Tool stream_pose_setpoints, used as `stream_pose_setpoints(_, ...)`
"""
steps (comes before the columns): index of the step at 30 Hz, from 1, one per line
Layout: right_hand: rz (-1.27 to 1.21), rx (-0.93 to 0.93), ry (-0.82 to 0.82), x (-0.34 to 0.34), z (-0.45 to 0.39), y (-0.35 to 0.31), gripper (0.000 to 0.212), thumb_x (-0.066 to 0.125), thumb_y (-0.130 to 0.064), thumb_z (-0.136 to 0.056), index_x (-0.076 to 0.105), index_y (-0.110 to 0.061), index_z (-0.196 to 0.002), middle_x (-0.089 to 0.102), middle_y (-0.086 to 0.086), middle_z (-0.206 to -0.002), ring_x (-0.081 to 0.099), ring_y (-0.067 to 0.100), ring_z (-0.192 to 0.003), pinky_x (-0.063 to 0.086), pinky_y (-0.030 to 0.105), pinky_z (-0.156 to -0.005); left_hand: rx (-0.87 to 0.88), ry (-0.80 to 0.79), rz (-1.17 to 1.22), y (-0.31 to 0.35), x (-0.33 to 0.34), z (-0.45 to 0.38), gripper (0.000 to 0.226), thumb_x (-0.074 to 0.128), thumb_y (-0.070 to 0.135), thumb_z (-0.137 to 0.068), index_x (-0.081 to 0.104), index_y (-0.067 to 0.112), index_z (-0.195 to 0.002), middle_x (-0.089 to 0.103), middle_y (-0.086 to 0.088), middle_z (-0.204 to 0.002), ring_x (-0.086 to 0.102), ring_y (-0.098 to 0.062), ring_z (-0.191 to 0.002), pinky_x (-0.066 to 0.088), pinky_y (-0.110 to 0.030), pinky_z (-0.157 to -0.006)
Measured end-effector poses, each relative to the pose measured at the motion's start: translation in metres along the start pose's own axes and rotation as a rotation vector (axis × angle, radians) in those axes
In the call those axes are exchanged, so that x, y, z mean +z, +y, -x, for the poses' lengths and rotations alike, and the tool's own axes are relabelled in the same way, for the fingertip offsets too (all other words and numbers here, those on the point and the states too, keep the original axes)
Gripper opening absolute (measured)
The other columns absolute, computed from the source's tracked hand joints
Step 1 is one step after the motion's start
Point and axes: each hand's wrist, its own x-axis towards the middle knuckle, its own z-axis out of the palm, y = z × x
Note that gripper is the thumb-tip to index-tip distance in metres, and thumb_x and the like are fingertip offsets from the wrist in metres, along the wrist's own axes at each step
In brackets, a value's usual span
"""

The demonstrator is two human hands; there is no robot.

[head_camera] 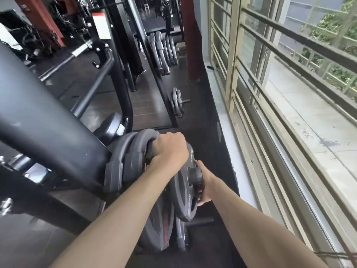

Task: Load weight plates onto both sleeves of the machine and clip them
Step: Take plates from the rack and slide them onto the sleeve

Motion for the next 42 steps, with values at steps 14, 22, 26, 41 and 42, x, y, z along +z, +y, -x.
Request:
stream_pose_setpoints(14, 0.063, -0.55, 0.294, -0.073, 0.075, -0.08, 0.103, 0.061, -0.088, -0.056, 0.06, -0.014, -0.127, 0.068, 0.013, -0.105, 0.068, 0.033, -0.097, 0.055, 0.045, -0.09, 0.104, 0.09, 0.944, -0.025, -0.067, 0.021, 0.019, 0.055, 0.027, -0.098, 0.072, 0.018, -0.098, 0.076, 0.0, -0.096, 0.068, -0.02, -0.094, 0.05, -0.02, -0.076)
stream_pose_setpoints(22, 0.189, -0.888, -0.146, 0.071, 0.193, -0.07, 0.062, 0.072, -0.06, -0.082, 0.071, -0.004, -0.108, 0.077, 0.015, -0.101, 0.075, 0.03, -0.087, 0.062, 0.046, -0.076, -0.018, 0.352, 1.21, -0.175, -0.14, 0.129, 0.026, 0.055, 0.023, -0.102, 0.073, 0.037, -0.09, 0.076, 0.001, -0.088, 0.069, -0.016, -0.088, 0.053, -0.037, -0.096)
stream_pose_setpoints(26, 0.251, -0.995, -0.251, 0.164, 0.228, -0.027, 0.068, 0.074, -0.063, -0.077, 0.074, -0.004, -0.11, 0.078, 0.013, -0.098, 0.076, 0.031, -0.089, 0.059, 0.051, -0.088, -0.157, 0.437, 1.218, -0.254, -0.144, 0.209, 0.023, 0.055, 0.026, -0.102, 0.072, 0.041, -0.098, 0.076, 0.0, -0.094, 0.07, -0.016, -0.087, 0.056, -0.035, -0.084)
stream_pose_setpoints(41, 0.436, -1.233, -0.572, 0.433, 0.32, 0.232, 0.054, 0.07, -0.065, -0.078, 0.042, -0.022, -0.062, 0.046, -0.005, -0.058, 0.043, 0.017, -0.059, 0.037, 0.035, -0.061, -0.826, 0.933, 1.492, -0.466, -0.067, 0.491, 0.024, 0.047, 0.029, -0.106, 0.068, 0.019, -0.112, 0.074, -0.001, -0.109, 0.066, -0.021, -0.101, 0.049, -0.046, -0.103)
stream_pose_setpoints(42, 0.485, -1.224, -0.582, 0.445, 0.32, 0.252, 0.054, 0.07, -0.063, -0.08, 0.04, -0.021, -0.064, 0.045, -0.005, -0.059, 0.042, 0.017, -0.059, 0.036, 0.035, -0.062, -0.895, 0.941, 1.54, -0.475, -0.06, 0.505, 0.026, 0.048, 0.037, -0.104, 0.068, 0.02, -0.105, 0.072, -0.002, -0.108, 0.066, -0.023, -0.097, 0.051, -0.047, -0.101)
